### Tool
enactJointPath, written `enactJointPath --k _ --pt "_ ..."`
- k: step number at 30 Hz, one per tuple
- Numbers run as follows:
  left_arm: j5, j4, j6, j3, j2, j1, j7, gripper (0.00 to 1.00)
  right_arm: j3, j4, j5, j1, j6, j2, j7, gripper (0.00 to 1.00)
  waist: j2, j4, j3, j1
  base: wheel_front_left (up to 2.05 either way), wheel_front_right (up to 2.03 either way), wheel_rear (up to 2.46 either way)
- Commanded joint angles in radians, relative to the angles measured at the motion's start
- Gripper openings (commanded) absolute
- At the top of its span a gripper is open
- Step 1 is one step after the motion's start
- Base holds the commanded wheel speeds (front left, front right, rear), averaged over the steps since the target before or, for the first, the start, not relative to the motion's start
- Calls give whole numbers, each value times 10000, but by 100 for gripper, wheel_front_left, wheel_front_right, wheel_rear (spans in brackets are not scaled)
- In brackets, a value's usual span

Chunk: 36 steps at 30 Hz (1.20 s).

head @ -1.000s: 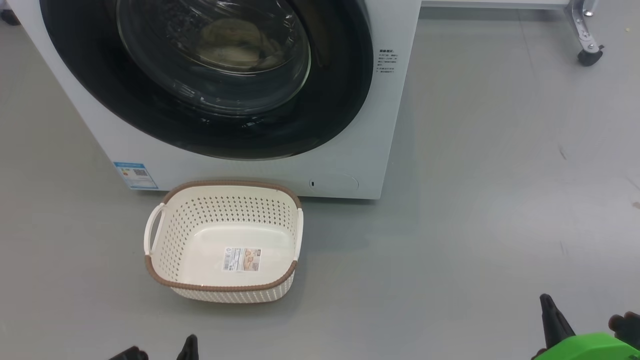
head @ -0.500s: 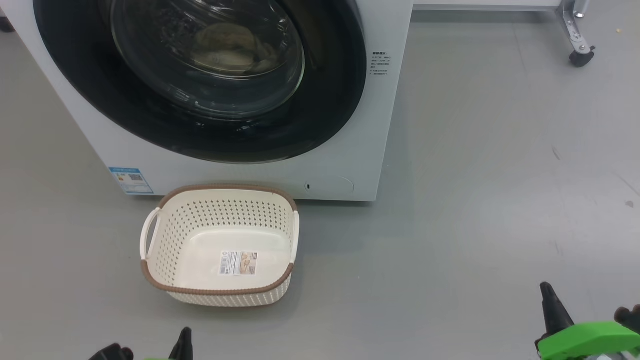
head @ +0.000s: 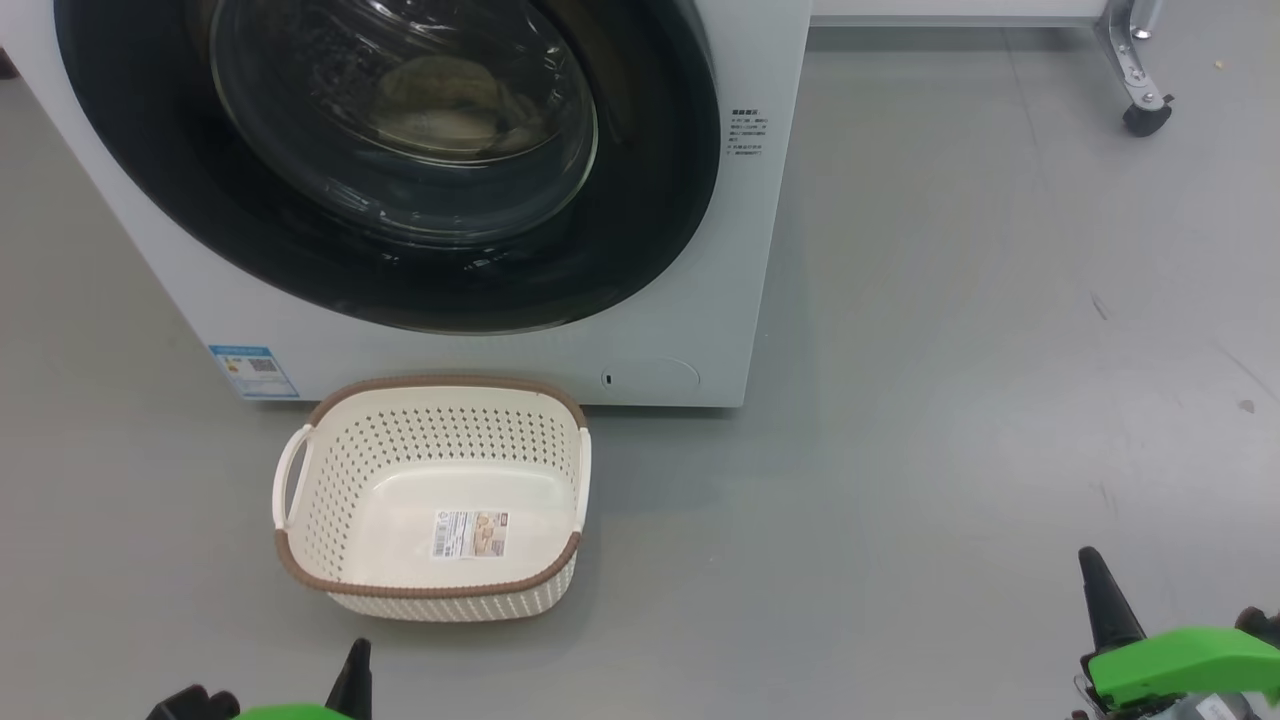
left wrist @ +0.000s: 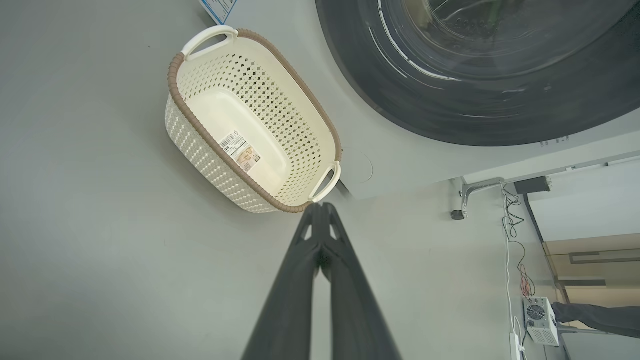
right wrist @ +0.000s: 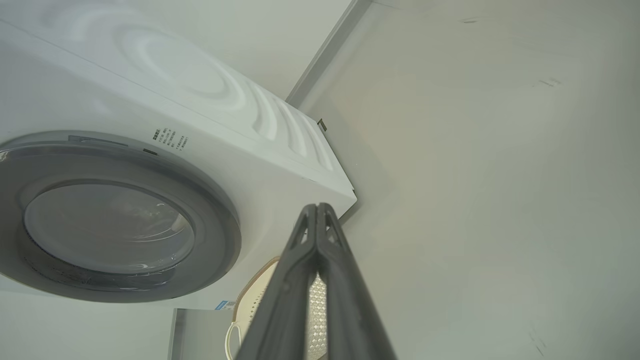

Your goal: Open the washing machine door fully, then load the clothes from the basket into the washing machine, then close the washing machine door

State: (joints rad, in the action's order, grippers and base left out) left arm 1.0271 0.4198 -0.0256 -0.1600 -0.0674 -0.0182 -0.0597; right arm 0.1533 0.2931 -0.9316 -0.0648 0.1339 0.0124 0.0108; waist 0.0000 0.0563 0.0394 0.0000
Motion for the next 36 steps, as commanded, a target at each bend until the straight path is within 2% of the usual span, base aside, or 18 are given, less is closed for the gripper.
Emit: enactJointPath --k 1,36 --pt "234 -375 -79 366 -30 -494 55 0 -134 -353 -282 512 -17 208 88 0 0 -11 -8 0 0 0 0" --pt "3837 -1252 -700 1840 65 -749 1092 0 -301 -436 -4431 1289 -27 317 687 0 0 -364 -235 0 0 0 0"
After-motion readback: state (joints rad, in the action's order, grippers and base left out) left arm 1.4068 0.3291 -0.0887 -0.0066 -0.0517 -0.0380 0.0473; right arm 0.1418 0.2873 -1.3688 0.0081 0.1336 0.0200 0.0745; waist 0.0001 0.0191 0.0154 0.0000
